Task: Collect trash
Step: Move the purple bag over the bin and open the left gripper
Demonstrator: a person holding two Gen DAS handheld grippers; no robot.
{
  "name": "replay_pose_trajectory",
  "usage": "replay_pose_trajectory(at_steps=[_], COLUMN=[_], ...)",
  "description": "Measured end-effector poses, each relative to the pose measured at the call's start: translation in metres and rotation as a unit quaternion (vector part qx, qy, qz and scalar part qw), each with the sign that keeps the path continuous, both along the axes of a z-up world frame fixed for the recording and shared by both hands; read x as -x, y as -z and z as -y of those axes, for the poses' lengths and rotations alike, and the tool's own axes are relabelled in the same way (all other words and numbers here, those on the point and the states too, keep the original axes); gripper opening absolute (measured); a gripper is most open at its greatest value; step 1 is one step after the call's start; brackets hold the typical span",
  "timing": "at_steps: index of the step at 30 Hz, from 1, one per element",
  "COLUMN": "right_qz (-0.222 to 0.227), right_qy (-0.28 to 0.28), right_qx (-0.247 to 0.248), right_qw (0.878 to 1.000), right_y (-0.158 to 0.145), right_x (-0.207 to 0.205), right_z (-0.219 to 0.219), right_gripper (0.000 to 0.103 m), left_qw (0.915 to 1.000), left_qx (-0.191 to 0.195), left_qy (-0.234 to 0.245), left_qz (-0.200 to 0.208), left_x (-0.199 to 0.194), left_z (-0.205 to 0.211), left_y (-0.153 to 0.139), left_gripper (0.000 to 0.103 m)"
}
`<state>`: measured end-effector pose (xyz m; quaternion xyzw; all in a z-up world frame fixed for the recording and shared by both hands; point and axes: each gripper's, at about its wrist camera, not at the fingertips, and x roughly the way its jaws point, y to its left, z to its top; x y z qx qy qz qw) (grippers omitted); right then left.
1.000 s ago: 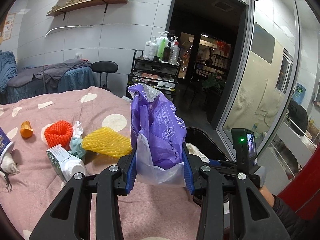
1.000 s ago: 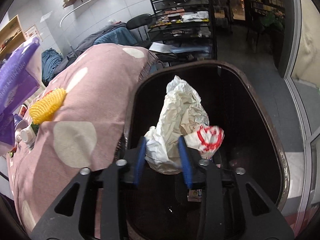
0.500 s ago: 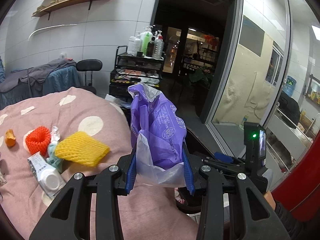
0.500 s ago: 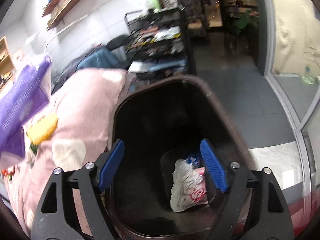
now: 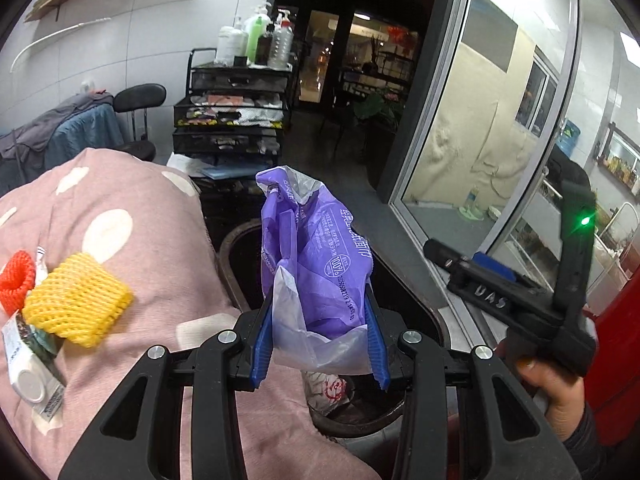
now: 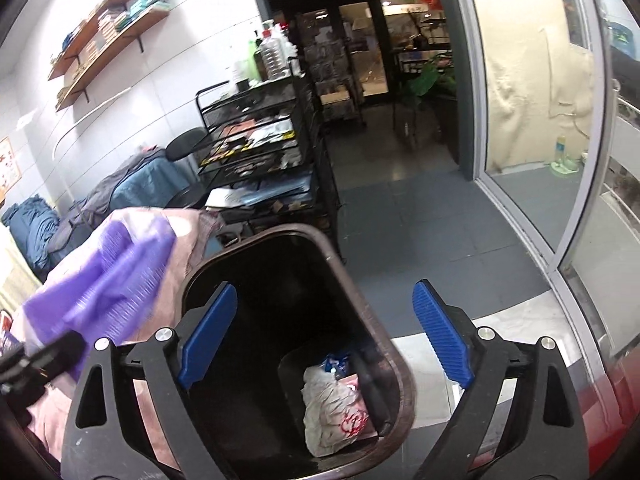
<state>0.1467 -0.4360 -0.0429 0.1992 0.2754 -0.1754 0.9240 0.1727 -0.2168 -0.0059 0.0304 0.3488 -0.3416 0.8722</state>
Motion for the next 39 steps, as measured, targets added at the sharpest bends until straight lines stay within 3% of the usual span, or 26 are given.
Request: replay_pose_trajectory(at_steps=[13, 15, 17, 21, 32, 39], right_qz=[0.003, 0.002, -0.002, 0.000, 0.007, 0.010], right_qy=[0.007, 0.003, -0.003, -0.002, 0.000, -0.026], right_qx=[-0.001, -0.004, -0.007, -0.004, -0.004, -0.006], right_qw=[1.000, 1.000, 1.000, 1.000, 1.000, 1.000], right_y=[-0.006, -0.005, -0.005, -0.005, -0.006, -0.004], right_x=[0.007, 0.006, 0.005, 0.005, 0.005, 0.002], right_z=[0.008, 0.008, 0.008, 0.006, 0.008, -0.002], right_gripper=[0.090, 0.092, 0.094, 0.096, 0.098, 0.098], left_qw=[0.9970, 0.9961, 0.9952, 0.9949, 0.9983, 0.9979], left_qx=[-0.062, -0.073, -0.085, -0.092, -0.059, -0.031], left_qy=[0.008, 0.007, 0.003, 0.002, -0.007, -0.028], left_qz=[-0.046, -0.047, -0.049, -0.042, -0.003, 0.048], left_x=[-0.021, -0.022, -0.023, -0.021, -0.003, 0.024], left_z=[0.033, 0.035, 0.037, 0.038, 0.024, -0.002], left_y=[0.033, 0.035, 0.037, 0.038, 0.021, 0.003], left_gripper=[0.042, 0.048, 0.075, 0.087, 0.095, 0.097])
